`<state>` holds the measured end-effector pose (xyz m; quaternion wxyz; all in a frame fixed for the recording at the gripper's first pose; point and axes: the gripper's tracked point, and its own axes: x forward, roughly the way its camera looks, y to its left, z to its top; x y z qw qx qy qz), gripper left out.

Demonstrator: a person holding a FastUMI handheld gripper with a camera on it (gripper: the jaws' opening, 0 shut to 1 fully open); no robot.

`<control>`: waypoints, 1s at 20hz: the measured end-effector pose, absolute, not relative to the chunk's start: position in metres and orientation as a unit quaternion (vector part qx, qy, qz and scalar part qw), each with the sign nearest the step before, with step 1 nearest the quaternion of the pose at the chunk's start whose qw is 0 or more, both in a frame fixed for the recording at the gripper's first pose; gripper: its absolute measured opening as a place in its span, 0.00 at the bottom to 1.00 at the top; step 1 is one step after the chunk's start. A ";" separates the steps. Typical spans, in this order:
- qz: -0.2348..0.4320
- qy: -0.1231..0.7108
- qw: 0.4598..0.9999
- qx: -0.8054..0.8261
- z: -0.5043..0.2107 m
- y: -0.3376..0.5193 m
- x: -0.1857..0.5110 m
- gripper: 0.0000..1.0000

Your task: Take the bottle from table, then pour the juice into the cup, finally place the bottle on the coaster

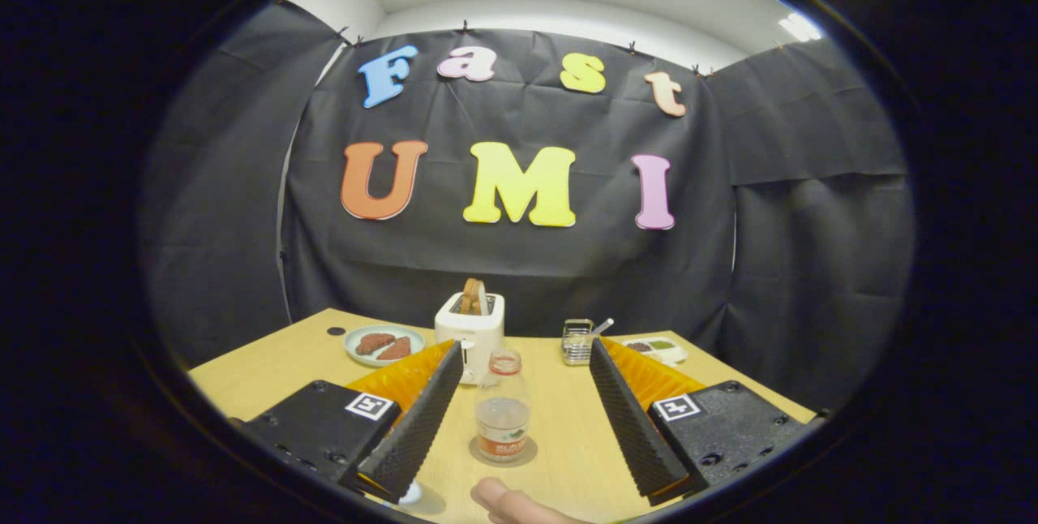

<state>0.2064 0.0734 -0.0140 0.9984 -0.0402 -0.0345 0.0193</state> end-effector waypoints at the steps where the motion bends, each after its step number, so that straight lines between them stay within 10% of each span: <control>1: 0.016 -0.037 0.998 -0.045 -0.007 0.071 0.197 1.00; 20: 0.023 -0.065 0.998 -0.010 0.097 0.068 0.003 1.00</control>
